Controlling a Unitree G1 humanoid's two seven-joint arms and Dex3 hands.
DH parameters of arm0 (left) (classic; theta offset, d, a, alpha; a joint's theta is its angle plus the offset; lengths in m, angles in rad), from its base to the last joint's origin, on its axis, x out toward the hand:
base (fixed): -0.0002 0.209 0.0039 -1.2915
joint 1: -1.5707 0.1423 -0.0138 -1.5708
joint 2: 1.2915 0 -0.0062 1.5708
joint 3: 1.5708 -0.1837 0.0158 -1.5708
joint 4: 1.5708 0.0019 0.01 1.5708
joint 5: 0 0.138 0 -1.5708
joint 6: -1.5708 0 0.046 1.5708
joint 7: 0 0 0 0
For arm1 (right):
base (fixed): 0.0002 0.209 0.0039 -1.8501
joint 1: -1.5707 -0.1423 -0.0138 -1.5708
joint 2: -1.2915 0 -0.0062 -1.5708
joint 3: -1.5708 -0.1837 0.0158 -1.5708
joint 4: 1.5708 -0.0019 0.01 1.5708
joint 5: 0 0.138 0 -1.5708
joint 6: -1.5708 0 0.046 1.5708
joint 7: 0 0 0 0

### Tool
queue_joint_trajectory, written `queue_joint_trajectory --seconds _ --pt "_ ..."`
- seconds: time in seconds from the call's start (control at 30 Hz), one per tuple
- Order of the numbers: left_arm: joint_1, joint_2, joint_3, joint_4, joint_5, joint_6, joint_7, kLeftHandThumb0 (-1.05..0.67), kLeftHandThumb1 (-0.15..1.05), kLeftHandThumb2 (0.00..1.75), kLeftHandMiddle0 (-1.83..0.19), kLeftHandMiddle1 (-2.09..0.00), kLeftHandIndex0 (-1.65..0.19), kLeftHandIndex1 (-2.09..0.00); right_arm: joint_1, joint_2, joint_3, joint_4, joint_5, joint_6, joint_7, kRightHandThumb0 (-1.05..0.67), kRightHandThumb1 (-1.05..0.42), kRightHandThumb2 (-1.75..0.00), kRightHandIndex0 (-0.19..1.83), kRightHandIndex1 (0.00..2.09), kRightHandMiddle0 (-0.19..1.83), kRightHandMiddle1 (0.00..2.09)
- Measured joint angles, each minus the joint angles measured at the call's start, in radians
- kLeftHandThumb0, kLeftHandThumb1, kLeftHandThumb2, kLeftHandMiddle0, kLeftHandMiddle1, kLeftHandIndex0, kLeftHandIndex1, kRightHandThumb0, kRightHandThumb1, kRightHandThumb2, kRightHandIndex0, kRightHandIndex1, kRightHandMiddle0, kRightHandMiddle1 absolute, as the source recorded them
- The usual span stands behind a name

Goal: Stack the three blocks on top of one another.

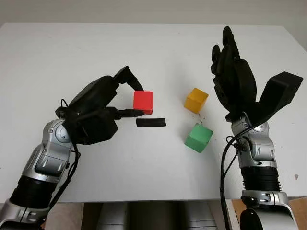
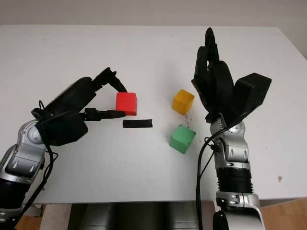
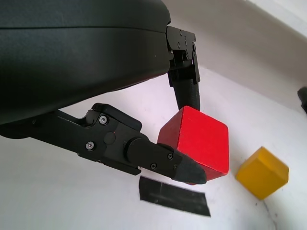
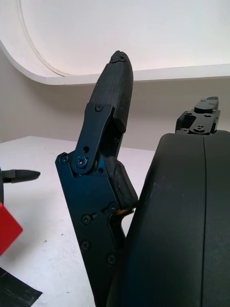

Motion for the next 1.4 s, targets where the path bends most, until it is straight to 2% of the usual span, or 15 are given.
queue_joint_trajectory --seconds 0.33,0.47,0.63,1.0,1.4 --pt "-0.095 0.008 -0.062 0.038 0.097 -0.004 -0.049 -0.45 1.05 0.13 -0.14 -0.06 -0.19 -1.8 0.005 0.002 0.003 -0.011 0.0 0.006 -0.017 -0.75 -1.05 -0.69 -0.19 0.0 -0.19 0.0" --pt "-0.116 0.008 -0.071 0.052 0.102 -0.002 -0.086 -0.45 1.05 0.13 -0.15 -0.06 -0.21 -1.62 0.006 0.005 0.003 -0.013 -0.001 0.009 -0.026 -0.75 -1.05 -0.69 -0.19 0.0 -0.19 0.0" --pt "-0.125 0.005 -0.072 0.065 0.101 -0.005 -0.093 -0.45 1.05 0.13 -0.16 -0.06 -0.21 -1.59 0.012 0.006 0.005 -0.02 0.0 0.016 -0.031 -0.76 -1.05 -0.68 -0.19 0.0 -0.19 0.0" --pt "-0.125 -0.012 -0.076 0.094 0.086 -0.01 -0.093 -0.44 1.05 0.17 -0.13 -0.05 -0.17 -1.77 0.025 0.009 0.004 -0.02 0.001 0.016 -0.031 -0.76 -1.05 -0.69 -0.19 0.0 -0.19 0.0" --pt "-0.123 -0.061 -0.076 0.139 0.042 0.041 -0.075 -0.44 1.05 0.18 -0.14 -0.06 -0.16 -1.91 0.026 0.009 0.003 -0.033 0.002 0.017 -0.031 -0.76 -1.05 -0.69 -0.19 0.0 -0.19 0.0"
